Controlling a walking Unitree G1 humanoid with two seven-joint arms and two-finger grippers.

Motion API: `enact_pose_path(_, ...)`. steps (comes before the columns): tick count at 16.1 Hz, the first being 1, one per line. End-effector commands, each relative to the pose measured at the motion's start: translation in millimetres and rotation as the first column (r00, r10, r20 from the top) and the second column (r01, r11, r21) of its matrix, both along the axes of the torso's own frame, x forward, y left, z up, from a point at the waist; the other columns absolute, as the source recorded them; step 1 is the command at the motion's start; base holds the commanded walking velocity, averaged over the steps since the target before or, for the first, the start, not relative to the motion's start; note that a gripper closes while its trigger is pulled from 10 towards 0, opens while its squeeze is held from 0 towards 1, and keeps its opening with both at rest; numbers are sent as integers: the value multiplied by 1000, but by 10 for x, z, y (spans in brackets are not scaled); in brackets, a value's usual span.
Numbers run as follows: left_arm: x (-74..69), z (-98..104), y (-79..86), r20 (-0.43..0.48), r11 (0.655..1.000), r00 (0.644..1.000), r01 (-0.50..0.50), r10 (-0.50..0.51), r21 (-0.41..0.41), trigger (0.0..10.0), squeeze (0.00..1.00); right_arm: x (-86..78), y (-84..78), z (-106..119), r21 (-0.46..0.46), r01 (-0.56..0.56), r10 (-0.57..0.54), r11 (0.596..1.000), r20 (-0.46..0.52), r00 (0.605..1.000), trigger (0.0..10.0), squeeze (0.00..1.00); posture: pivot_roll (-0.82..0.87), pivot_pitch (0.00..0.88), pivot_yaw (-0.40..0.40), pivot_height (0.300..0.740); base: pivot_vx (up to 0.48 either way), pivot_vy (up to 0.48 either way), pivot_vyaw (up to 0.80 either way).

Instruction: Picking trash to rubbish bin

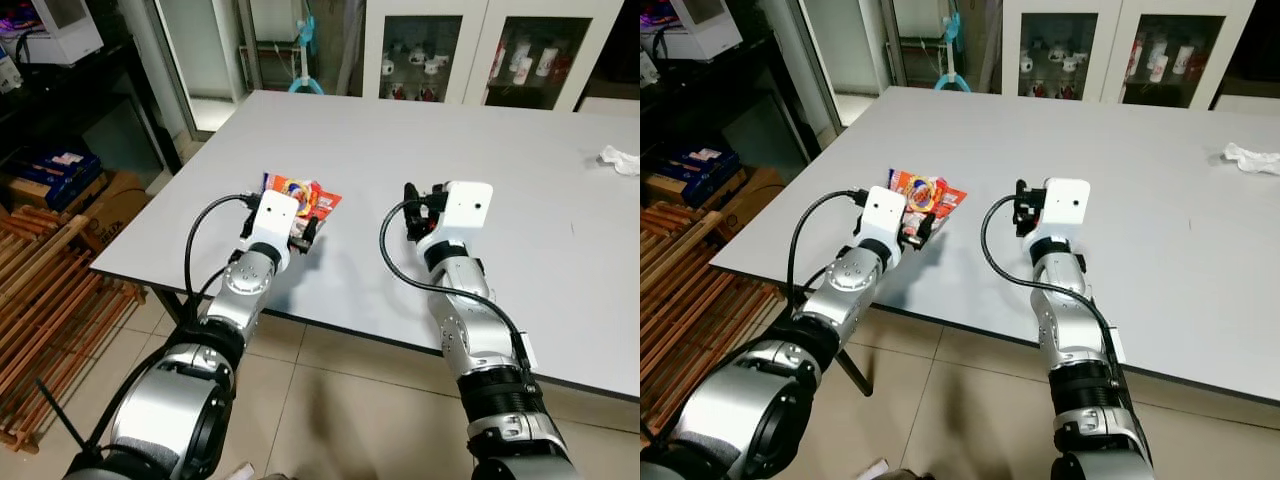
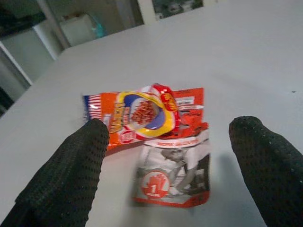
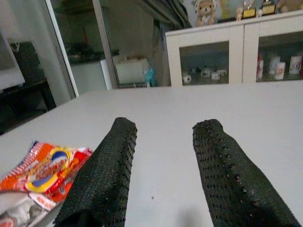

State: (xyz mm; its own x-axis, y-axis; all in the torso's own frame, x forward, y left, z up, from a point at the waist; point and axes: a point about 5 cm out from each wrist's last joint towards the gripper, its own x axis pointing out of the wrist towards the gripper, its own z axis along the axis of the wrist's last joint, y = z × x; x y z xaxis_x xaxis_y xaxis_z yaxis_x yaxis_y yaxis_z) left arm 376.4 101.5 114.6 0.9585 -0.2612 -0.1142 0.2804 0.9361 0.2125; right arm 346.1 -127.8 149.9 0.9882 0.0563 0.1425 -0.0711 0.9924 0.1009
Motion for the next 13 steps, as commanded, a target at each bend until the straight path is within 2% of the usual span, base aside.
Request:
enact_pose_path(1, 25, 30, -13, -14, 1000, 1000, 16, -16, -2, 10000, 0, -31, 23, 0, 10, -1, 1, 1000, -1, 1000, 10000, 0, -49, 7, 119, 740, 0, 0, 0)
enact_pose_path(6, 44, 33, -26, -38, 999, 999, 39, -37, 35, 10000, 0, -207, 72, -62, 51, -2, 2, 999, 8, 1000, 10000, 0, -80, 71, 144, 740, 0, 0, 0)
enact_pose_path(7, 44, 7, -2, -52, 997, 998, 24, -21, 71, 10000, 0, -245, 70, -89, 54, 2, -2, 999, 1, 1000, 10000, 0, -86, 82, 149, 740, 0, 0, 0)
enact_pose_path(8, 44, 7, -2, -52, 997, 998, 24, -21, 71, 10000, 0, -245, 70, -89, 54, 2, -2, 999, 1, 1000, 10000, 0, -86, 82, 149, 740, 0, 0, 0)
enact_pose_path(9, 41, -39, 54, -80, 994, 997, -10, 19, 111, 10000, 0, -288, 59, -112, 55, 10, -9, 998, -7, 1000, 10000, 0, -93, 89, 152, 740, 0, 0, 0)
enact_pose_path(13, 7, -142, 120, -136, 992, 989, -39, 55, 117, 10000, 0, -330, 51, -113, 53, 15, -14, 999, -16, 1000, 10000, 0, -99, 110, 149, 740, 0, 0, 0)
